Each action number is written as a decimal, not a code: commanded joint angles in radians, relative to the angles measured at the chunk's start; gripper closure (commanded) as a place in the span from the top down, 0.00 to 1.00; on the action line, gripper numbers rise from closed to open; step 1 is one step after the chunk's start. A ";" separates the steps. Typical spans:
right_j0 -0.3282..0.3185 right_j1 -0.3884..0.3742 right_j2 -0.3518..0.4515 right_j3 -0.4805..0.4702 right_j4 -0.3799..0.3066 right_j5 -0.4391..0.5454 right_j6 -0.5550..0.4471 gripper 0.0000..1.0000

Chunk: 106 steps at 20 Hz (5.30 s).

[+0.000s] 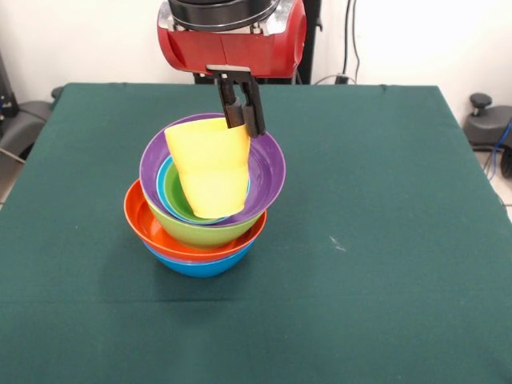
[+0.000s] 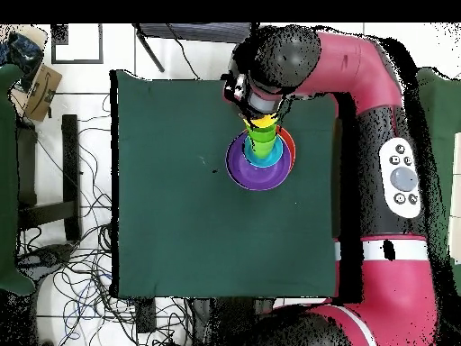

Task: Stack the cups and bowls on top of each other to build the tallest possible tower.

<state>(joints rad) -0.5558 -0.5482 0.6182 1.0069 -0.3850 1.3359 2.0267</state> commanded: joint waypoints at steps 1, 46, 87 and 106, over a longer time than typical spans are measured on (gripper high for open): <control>-0.003 0.009 -0.034 -0.006 -0.079 0.049 -0.225 0.00; 0.022 0.016 -0.042 -0.059 -0.106 0.223 -0.209 0.00; 0.044 0.080 -0.054 0.039 -0.029 0.209 -0.056 0.00; 0.062 0.091 -0.083 0.036 -0.043 0.194 0.001 0.00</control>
<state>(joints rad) -0.5330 -0.4866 0.6054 0.9755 -0.4028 1.5048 2.0267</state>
